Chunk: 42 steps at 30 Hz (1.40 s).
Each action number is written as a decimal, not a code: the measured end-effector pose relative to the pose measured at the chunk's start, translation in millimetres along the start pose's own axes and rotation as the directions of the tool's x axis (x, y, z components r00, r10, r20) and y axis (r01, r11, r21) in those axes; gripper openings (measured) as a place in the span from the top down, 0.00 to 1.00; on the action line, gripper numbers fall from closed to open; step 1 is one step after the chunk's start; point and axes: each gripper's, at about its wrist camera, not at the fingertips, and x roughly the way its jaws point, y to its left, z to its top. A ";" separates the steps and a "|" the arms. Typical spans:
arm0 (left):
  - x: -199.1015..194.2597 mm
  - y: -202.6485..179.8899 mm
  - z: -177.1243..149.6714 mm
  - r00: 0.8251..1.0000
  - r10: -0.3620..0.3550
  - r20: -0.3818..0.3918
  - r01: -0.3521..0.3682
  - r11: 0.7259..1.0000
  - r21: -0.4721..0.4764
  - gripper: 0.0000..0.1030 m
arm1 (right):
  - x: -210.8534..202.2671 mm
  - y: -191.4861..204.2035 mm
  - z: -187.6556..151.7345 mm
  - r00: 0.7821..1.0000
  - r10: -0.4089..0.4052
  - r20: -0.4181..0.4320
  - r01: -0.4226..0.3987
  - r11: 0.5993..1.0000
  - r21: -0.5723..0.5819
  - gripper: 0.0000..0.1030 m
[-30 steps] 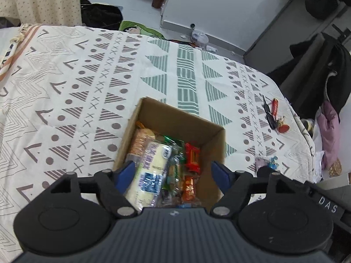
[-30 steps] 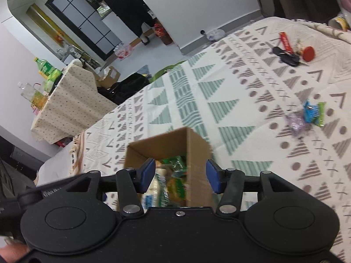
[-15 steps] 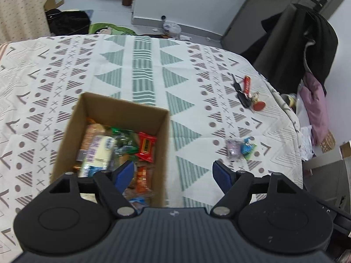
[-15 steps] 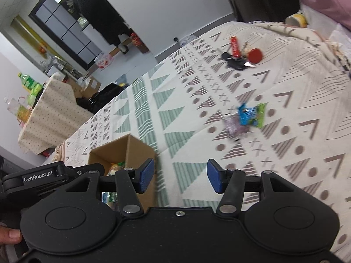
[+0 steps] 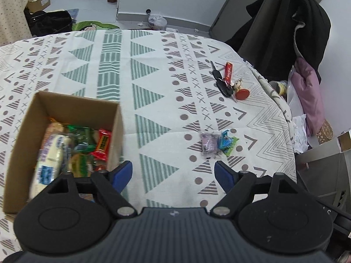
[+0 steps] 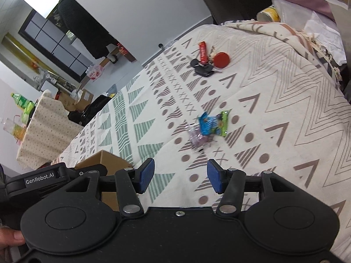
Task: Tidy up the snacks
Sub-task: 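Move both tools from the box to the purple packet and blue-green candy, then grasp purple translucent packet with left tool while right tool grasps blue-green candy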
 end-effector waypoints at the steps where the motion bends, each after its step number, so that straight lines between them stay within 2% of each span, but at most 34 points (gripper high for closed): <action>1: 3.3 -2.8 0.4 1.000 0.002 -0.001 -0.002 1.000 0.001 0.22 | 1.3 -3.4 1.4 1.000 0.001 -0.002 -0.001 1.000 0.006 0.48; 15: 59.6 -34.0 15.4 1.000 -0.016 -0.005 0.016 0.999 -0.028 0.25 | 41.0 -44.5 25.8 0.998 0.038 -0.041 -0.035 0.996 0.077 0.50; 18: 75.4 -39.4 20.2 0.999 -0.025 -0.021 0.025 0.999 -0.037 0.29 | 53.9 -51.3 33.3 0.998 0.039 -0.051 -0.034 0.995 0.092 0.51; 23: 105.8 -43.4 24.9 0.997 -0.037 -0.064 0.032 0.997 -0.073 0.48 | 77.1 -62.9 44.8 0.997 0.038 -0.066 -0.029 0.992 0.123 0.53; 28: 128.8 -42.6 27.0 0.994 -0.054 -0.094 0.043 0.993 -0.113 0.58 | 97.3 -70.0 52.0 0.995 0.040 -0.086 -0.027 0.988 0.149 0.54; 33: 145.6 -40.7 31.2 0.991 -0.070 -0.115 0.053 0.988 -0.147 0.62 | 117.0 -71.0 57.5 0.993 0.037 -0.109 -0.020 0.988 0.156 0.54; 41: 156.4 -34.5 39.3 0.990 -0.069 -0.126 0.047 0.984 -0.172 0.62 | 146.9 -64.0 61.6 0.991 -0.012 -0.133 0.030 0.990 0.135 0.55; 42: 157.9 -35.2 39.6 0.989 -0.075 -0.128 0.052 0.984 -0.171 0.62 | 147.8 -63.7 62.2 0.992 -0.010 -0.128 0.027 0.991 0.131 0.57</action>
